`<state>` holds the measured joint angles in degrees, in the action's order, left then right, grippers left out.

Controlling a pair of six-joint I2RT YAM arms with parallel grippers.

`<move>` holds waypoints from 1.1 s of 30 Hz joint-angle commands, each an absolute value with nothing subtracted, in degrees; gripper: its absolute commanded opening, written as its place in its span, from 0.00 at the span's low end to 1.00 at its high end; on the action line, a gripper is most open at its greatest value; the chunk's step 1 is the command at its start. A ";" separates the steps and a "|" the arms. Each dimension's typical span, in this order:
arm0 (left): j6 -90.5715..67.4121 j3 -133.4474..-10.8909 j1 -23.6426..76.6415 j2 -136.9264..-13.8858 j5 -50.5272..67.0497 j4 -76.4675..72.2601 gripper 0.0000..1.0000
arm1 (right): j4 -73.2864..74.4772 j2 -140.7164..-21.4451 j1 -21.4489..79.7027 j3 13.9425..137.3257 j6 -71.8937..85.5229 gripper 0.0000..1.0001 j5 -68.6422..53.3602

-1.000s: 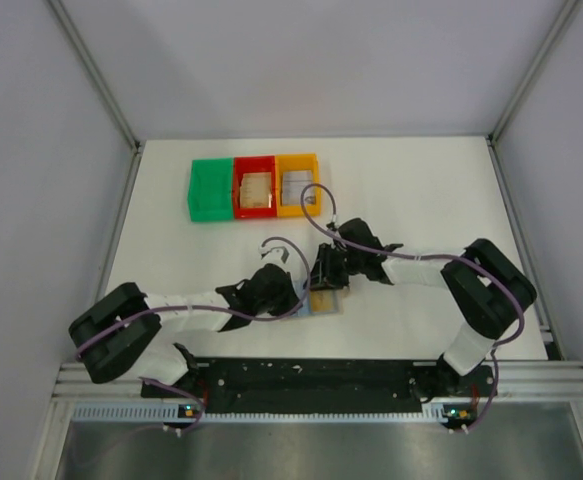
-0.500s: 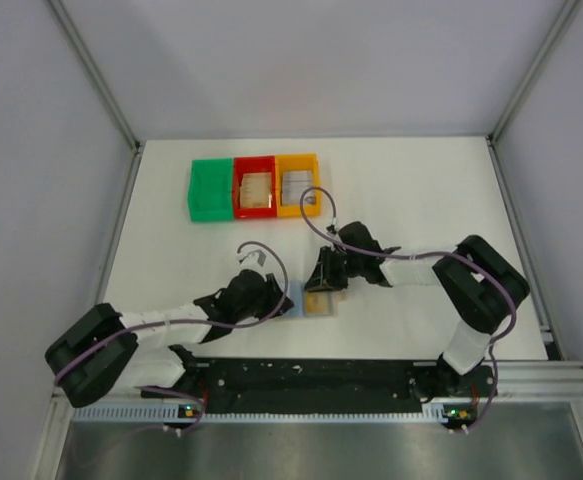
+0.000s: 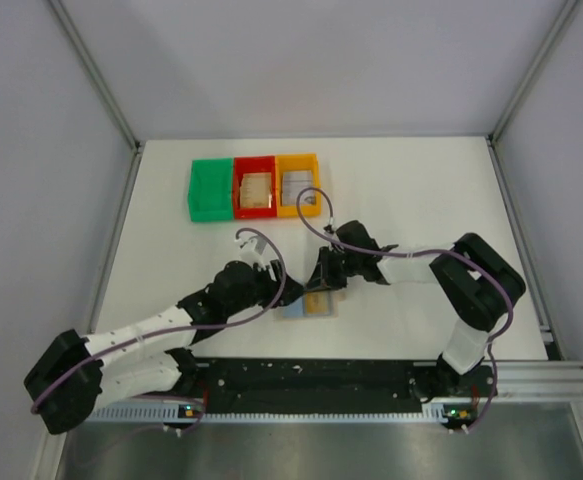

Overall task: Take the credit cards out of the card holder
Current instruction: Remove the credit card from the card holder.

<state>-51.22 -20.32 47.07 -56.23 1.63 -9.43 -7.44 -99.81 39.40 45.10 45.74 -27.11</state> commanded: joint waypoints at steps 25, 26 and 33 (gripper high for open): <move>-57.74 -20.74 41.40 -82.08 13.36 -29.53 0.46 | -0.18 -88.77 35.95 41.93 41.40 0.30 -21.62; -58.01 -20.39 41.22 -82.61 13.71 -30.23 0.47 | 1.39 -88.60 35.95 41.84 41.31 0.30 -21.10; -59.41 -19.51 40.87 -84.46 15.29 -32.78 0.47 | 1.76 -89.12 35.86 41.57 40.96 0.30 -21.27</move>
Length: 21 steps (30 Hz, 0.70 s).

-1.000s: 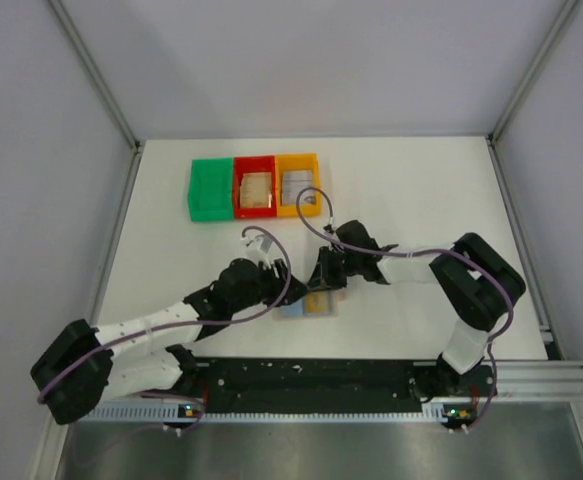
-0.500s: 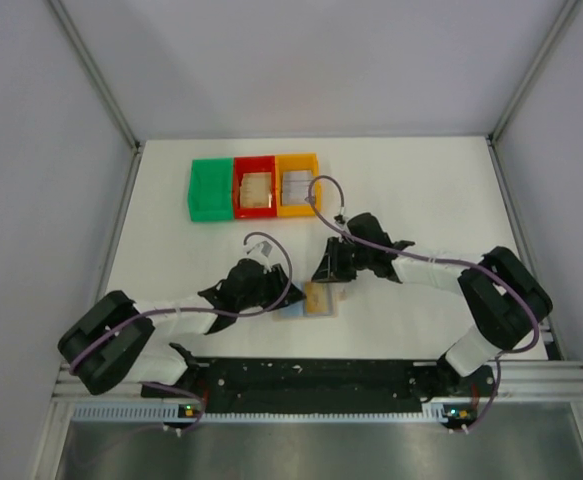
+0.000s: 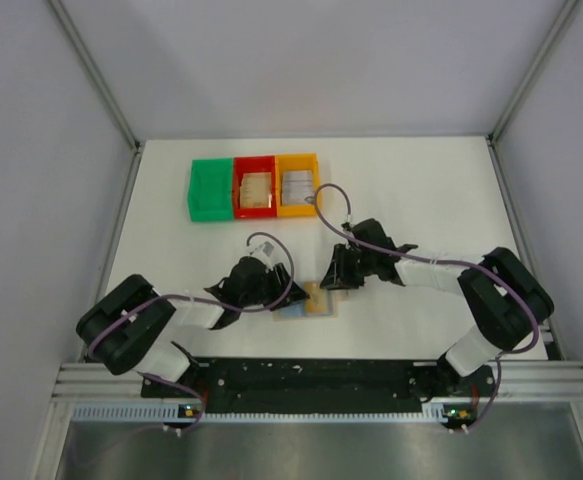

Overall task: Take the credit cards out of the card holder
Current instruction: Remove the credit card from the card holder.

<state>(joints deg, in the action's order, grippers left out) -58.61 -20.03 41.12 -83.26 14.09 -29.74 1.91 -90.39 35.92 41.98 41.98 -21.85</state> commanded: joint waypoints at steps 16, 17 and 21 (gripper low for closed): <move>-59.50 -19.60 40.78 -84.29 15.29 -31.99 0.46 | 2.81 -90.00 35.95 41.75 40.87 0.26 -20.48; -59.50 -19.60 40.69 -84.29 15.21 -31.99 0.46 | 2.90 -90.09 35.77 41.92 40.70 0.26 -20.48; -59.50 -19.77 40.78 -84.37 15.47 -31.99 0.46 | 1.85 -90.79 35.95 42.01 40.87 0.26 -21.88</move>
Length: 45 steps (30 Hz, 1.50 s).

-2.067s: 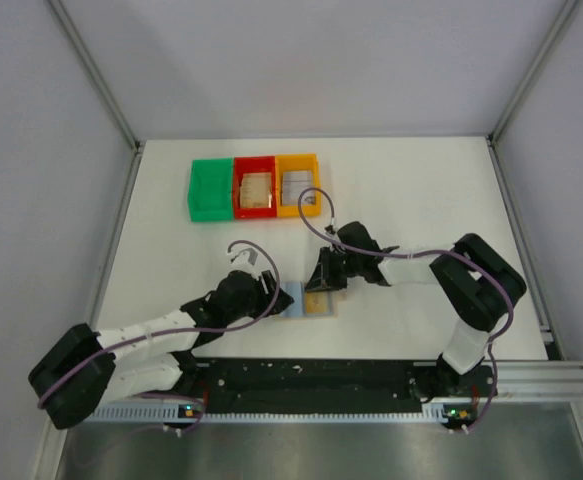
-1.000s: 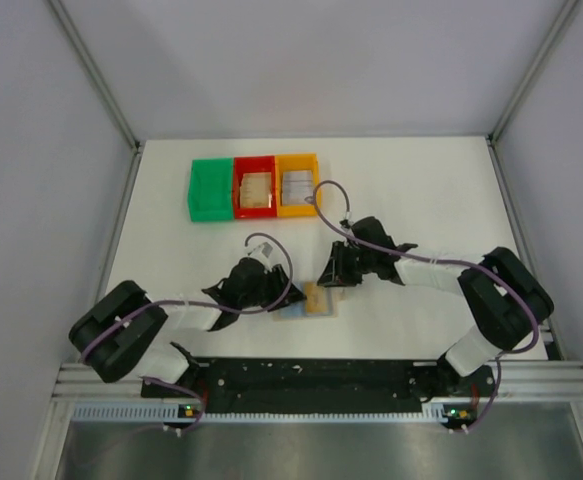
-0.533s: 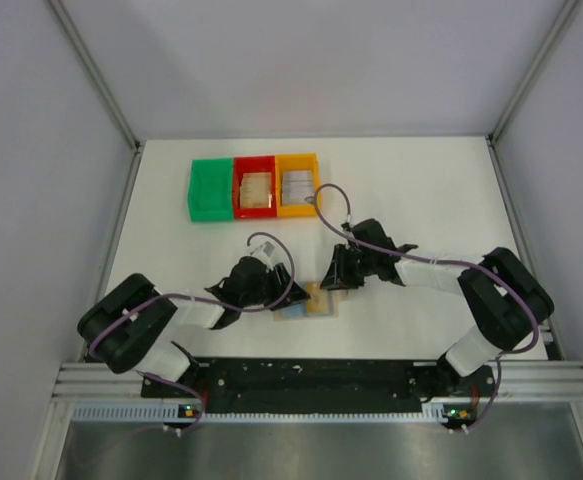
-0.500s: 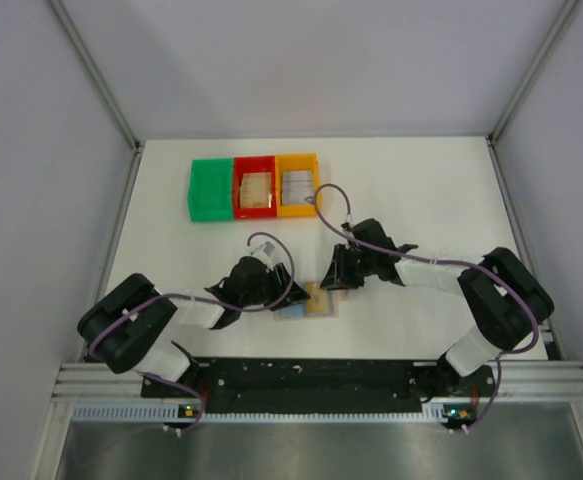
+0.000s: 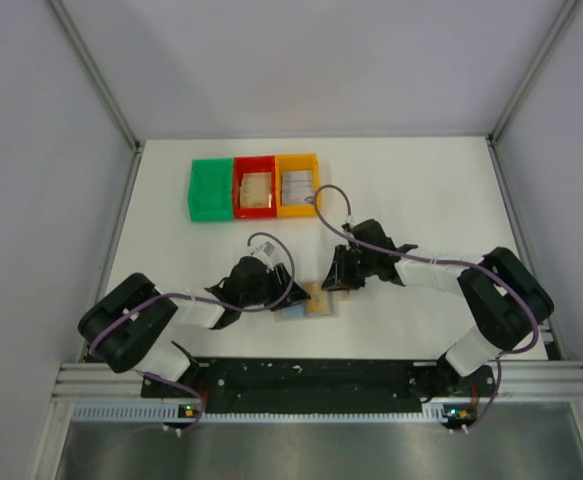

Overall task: Take the credit cards out of the card holder
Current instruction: Remove the credit card from the card holder.

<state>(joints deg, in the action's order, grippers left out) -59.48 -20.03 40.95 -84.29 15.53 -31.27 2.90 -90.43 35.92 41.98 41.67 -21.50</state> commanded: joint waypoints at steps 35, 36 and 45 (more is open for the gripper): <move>-64.16 -17.93 40.78 -88.33 19.51 -43.32 0.27 | -1.85 -94.83 35.95 41.13 42.28 0.20 -24.79; -64.33 -17.67 40.69 -88.24 19.51 -44.11 0.25 | -1.93 -94.75 35.95 41.13 42.28 0.20 -24.79; -64.51 -15.30 39.82 -88.50 20.39 -50.79 0.00 | -2.11 -94.05 35.95 40.96 42.36 0.20 -24.87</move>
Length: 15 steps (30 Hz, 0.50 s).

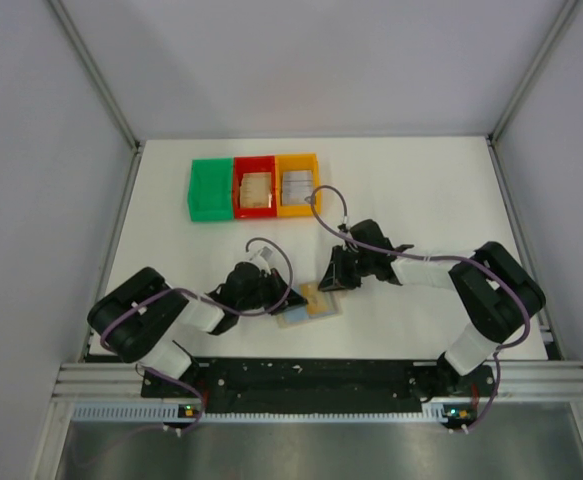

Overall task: Take the credit cards out of the card holder
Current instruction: Remove the credit card from the card holder.

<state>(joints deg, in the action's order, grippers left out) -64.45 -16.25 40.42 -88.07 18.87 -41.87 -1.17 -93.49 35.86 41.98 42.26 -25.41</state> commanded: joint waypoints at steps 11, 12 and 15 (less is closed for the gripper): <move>-67.06 -9.23 37.09 -91.84 23.90 -68.89 0.00 | -8.17 -91.84 33.84 38.93 43.95 0.28 -28.74; -67.32 -8.97 36.83 -92.98 24.25 -70.99 0.00 | -8.09 -91.85 33.84 38.85 44.03 0.28 -28.65; -68.55 -8.44 36.56 -94.83 25.22 -75.22 0.00 | -8.61 -91.93 33.75 38.85 43.77 0.28 -29.09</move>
